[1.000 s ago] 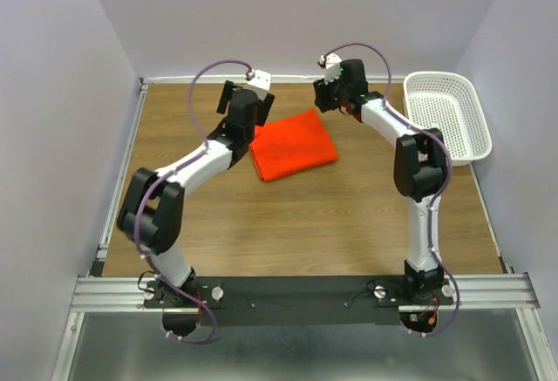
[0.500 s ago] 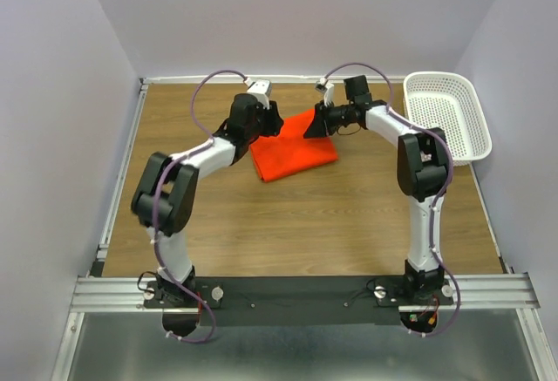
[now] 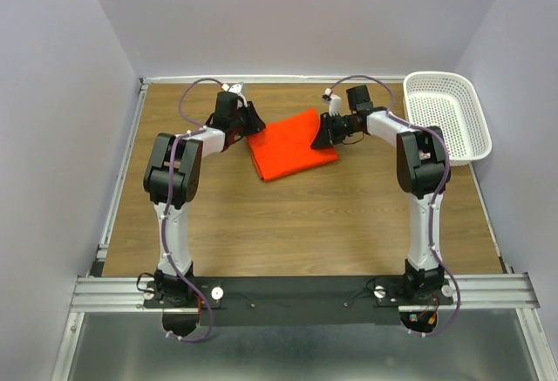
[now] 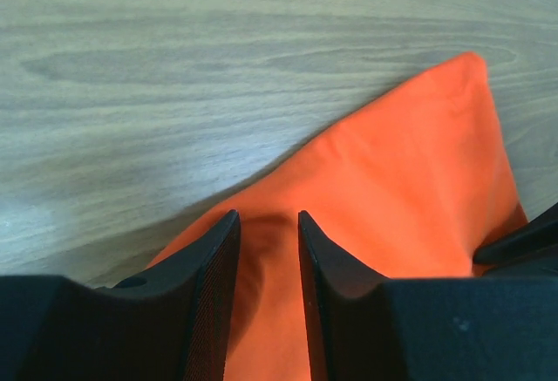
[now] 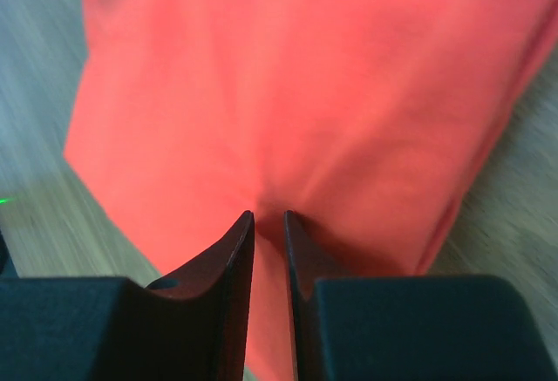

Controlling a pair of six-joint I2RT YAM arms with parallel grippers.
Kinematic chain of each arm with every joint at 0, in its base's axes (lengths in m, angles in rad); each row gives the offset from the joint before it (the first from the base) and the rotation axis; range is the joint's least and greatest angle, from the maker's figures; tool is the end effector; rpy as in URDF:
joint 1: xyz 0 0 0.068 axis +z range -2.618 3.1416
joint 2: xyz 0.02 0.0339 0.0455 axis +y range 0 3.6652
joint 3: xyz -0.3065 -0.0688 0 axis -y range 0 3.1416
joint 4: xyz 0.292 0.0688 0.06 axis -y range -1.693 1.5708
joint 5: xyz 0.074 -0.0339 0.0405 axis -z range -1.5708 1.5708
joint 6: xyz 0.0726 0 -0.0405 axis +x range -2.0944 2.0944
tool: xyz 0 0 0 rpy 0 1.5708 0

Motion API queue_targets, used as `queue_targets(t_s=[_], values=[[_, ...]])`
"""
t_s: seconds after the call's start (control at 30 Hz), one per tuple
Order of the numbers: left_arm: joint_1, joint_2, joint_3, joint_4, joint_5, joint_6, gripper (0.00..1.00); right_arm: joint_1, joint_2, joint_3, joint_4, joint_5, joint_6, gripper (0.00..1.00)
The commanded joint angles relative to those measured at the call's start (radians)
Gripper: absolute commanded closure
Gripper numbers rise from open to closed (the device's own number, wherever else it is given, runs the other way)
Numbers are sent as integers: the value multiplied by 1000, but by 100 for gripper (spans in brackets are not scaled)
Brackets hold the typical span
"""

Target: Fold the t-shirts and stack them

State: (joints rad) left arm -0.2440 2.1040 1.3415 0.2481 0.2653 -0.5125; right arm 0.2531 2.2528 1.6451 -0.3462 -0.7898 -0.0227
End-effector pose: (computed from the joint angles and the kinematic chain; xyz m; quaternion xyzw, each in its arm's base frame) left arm 0.5328 -0.1523 0.1483 -0.0485 0.8573 -0.2906 0.4220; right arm 0.5288 0.1900 0.1319 -0.2366 0.8551 0.3963 0.2362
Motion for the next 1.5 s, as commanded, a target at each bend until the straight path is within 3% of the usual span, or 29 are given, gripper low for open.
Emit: queue_targets(t_s=[0.0, 0.43, 0.6, 0.73, 0.8, 0.83, 0.97, 1.1, 1.47], values=[[35, 56, 41, -47, 46, -38, 60, -14, 36, -19, -48, 78, 17, 74], [81, 136, 177, -132, 20, -35, 62, -38, 21, -45, -92, 78, 3, 73], [87, 13, 205, -115, -20, 73, 65, -49, -102, -36, -181, -34, -141, 66], [86, -163, 14, 3, -52, 83, 63, -61, -234, -50, -200, 6, -212, 50], [81, -294, -149, 46, -37, 63, 55, -64, -278, -73, -200, 35, -243, 46], [80, -365, -204, 74, -15, 31, 44, -66, -317, -83, -198, 56, -265, 41], [25, -464, -462, 105, 26, -58, 28, -66, -409, -143, -198, 69, -290, 31], [-52, -460, -530, 42, 9, -115, 25, -67, -498, -200, -198, 54, -270, 23], [-143, -314, -490, -10, -69, -143, 25, -69, -634, -352, -195, 34, -260, 22]])
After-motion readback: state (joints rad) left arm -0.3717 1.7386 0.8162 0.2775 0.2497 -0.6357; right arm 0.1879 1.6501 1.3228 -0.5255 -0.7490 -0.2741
